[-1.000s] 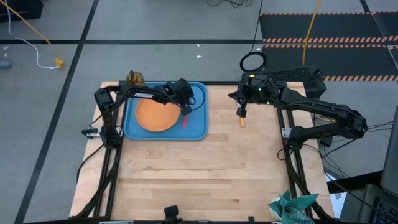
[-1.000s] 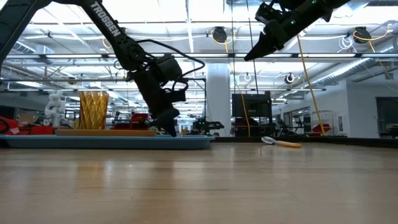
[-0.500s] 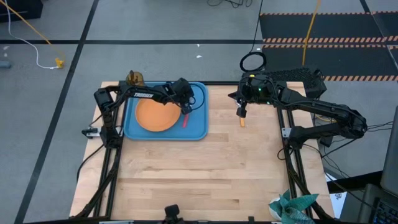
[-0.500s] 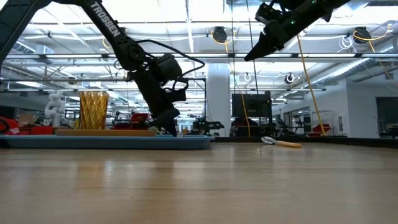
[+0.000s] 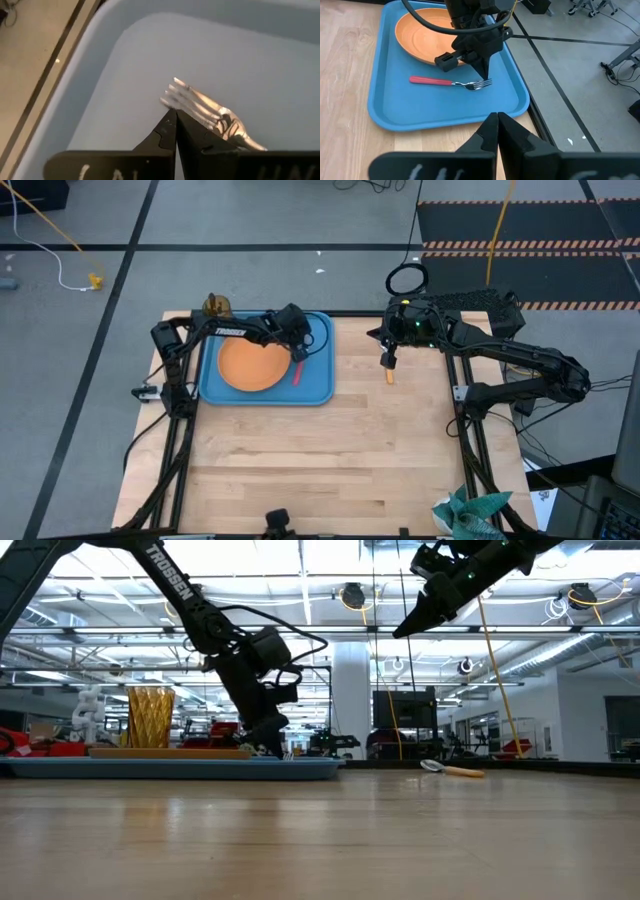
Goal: Pick and place plate/cup/fork/spoon on tray
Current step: Put the red fork on the blue tray
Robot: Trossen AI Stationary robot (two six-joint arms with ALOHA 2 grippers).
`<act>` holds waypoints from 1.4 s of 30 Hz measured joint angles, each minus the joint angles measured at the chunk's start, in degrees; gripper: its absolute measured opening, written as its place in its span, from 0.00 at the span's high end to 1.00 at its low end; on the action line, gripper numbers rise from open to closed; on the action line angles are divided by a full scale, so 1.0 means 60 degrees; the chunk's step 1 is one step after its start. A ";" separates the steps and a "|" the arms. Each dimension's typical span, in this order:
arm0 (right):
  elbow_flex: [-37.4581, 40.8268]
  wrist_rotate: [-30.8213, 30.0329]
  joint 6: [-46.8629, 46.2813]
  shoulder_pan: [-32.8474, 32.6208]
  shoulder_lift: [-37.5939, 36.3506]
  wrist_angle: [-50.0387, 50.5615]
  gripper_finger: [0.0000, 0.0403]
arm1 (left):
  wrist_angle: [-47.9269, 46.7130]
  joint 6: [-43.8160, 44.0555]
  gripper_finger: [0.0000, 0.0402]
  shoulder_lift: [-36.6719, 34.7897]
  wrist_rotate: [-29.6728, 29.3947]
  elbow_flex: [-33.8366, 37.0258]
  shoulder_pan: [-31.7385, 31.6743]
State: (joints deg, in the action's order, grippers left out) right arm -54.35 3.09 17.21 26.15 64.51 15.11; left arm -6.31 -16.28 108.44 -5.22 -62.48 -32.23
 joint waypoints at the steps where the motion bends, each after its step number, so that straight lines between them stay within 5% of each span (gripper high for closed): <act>1: 0.0000 0.0000 0.0000 -0.0003 0.0000 0.0000 1.00 | 0.0095 -0.0048 0.99 0.0000 0.0009 0.0000 0.0030; 42: 0.0000 0.0000 0.0025 -0.0002 0.0000 0.0029 1.00 | 0.0453 -0.0207 0.99 0.0432 0.0377 0.0007 -0.0145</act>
State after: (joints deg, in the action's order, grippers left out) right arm -54.35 3.09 17.37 26.14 64.51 15.29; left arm -3.59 -17.52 111.04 -2.96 -62.43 -33.10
